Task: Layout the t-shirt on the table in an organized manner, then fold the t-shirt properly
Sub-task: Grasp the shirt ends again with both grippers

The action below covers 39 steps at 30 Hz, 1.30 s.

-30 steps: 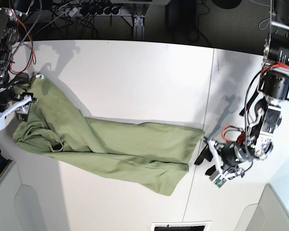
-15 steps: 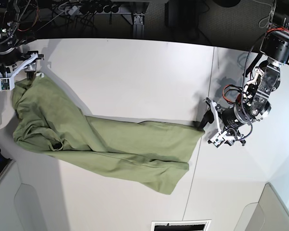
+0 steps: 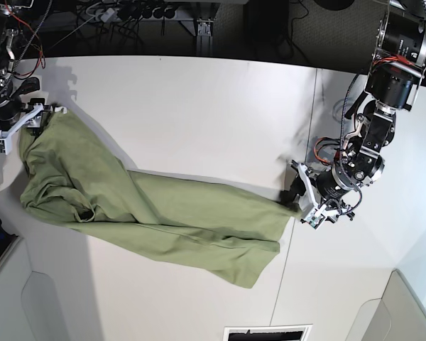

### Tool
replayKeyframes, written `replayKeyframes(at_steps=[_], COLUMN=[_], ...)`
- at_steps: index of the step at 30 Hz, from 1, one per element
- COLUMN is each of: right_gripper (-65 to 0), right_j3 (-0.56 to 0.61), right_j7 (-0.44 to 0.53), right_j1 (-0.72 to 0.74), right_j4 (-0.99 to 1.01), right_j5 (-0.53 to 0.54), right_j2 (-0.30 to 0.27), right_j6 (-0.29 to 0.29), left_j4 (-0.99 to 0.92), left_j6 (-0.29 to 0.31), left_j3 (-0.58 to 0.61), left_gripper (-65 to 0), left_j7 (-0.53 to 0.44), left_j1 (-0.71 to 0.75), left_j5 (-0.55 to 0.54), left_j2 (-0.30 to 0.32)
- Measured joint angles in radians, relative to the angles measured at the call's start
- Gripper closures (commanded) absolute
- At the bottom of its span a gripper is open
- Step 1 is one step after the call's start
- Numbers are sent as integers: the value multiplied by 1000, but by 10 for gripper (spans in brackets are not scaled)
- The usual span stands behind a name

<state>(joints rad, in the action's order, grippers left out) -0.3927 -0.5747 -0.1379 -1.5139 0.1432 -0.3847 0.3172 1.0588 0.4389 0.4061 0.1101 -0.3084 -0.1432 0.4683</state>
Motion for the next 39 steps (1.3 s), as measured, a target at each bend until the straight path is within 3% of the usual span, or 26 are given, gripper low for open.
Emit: replayKeyframes(at_steps=[2,5,7,9,14,17,20,24,27,29,32,36,37,39], right_gripper=[-332,0,0,0,0,0,0,0,0,0,0,0,-5,-186], right_j3=[22,48,51,51,51,58,37,-35,-112,-150,-169,-156,-154,-153], right_j7=[2,-17,-63,-110,-133,-175,-165,-174,-171,-165,-172,-196,-196,-197], right_j1=[10,14,4,-27,-200,-287,-333,-352,-298,-248,-177,-92,-76,-61], right_j4=[24,39,33,2,-198,-343,-488,-604,-604,-563,-461,-317,-292,-262], right_j5=[0,20,37,78,209,256,304,375,416,442,436,437,436,436], right_j2=[-1,0,-1,-5,-1,6,-2,0,1,2,2,5,5,5], right_j6=[-3,-2,-3,13,147,182,182,190,183,174,155,158,154,150], left_j4=[-6,-6,-2,32,238,406,579,720,757,744,682,585,566,537], left_j6=[3,4,6,19,29,19,26,31,24,22,95,147,167,176], left_j3=[0,0,1,0,2,-26,-111,-280,-402,-406,-369,-288,-266,-219], left_gripper=[-310,-87,0,0,0,0,0,0,0,0,0,0,-30,-137], left_j7=[-6,-3,6,57,143,177,256,402,385,389,399,419,418,425], left_j1=[0,1,3,11,116,161,198,220,175,144,119,114,114,117], left_j5=[-1,5,1,-12,-102,-114,-167,-253,-331,-325,-328,-298,-280,-275], left_j2=[-2,0,13,40,199,285,321,332,337,343,318,253,239,222])
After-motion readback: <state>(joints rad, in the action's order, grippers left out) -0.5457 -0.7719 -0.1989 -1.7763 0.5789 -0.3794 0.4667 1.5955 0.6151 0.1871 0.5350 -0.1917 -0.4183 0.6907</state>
